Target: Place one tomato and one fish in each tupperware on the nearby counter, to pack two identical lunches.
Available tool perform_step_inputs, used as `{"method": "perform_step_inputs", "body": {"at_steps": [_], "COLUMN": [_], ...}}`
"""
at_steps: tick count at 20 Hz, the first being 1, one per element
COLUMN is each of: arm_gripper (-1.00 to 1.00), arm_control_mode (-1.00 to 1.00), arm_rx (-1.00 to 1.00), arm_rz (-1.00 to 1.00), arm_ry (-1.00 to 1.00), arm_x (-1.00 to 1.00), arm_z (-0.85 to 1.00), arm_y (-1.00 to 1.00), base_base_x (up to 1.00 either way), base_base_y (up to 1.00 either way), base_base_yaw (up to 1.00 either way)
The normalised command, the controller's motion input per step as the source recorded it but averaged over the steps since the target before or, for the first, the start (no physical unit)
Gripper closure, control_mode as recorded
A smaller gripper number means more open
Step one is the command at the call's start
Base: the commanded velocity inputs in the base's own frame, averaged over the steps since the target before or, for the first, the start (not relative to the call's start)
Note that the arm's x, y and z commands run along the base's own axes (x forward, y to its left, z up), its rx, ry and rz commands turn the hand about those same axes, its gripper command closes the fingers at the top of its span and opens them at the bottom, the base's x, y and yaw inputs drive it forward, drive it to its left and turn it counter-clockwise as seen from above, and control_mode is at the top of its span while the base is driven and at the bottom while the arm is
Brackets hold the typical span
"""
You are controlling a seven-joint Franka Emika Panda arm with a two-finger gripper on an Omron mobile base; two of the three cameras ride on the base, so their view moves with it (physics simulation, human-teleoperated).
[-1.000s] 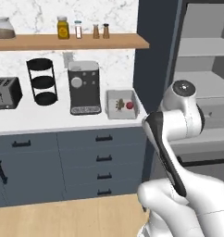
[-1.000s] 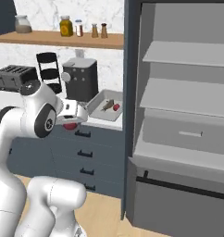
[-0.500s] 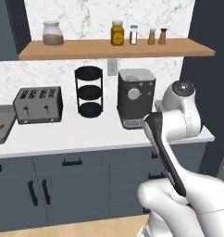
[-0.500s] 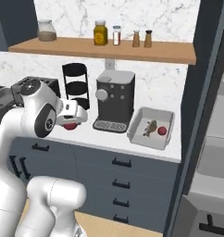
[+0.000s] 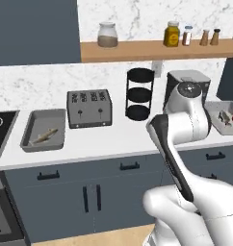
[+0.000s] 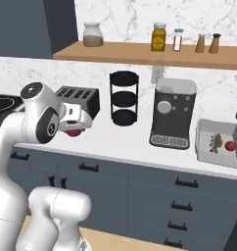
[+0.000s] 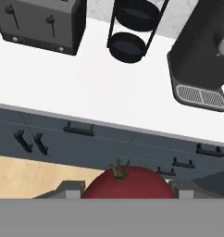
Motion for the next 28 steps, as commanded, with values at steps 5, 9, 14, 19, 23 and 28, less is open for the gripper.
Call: {"method": "perform_step_inputs", "body": {"at_steps": [5,9,14,19,23,28], "arm_gripper": [1.0,1.0,1.0,1.0,1.0,1.0], "arm_control_mode": [1.0,1.0,1.0,1.0,1.0,-1.0], "arm_rx": [0.0,0.0,0.0,0.0,0.0,0.05], "arm_rz": [0.0,0.0,0.0,0.0,0.0,0.0], "arm_ry": [0.0,0.0,0.0,0.0,0.0,0.01], "arm_x": [0.0,0.0,0.0,0.0,0.0,0.29], "arm_z": [0.0,0.0,0.0,0.0,0.0,-0.79], "arm_y": [0.0,0.0,0.0,0.0,0.0,0.81], "base_base_x": [0.23,0.21,0.51,0.79,0.88,0.0], "base_base_y": [1.0,1.0,0.86,0.39,0.23,0.0], "base_base_yaw": [-0.28,-0.22,-0.04,-0.02,0.0,0.0]}}
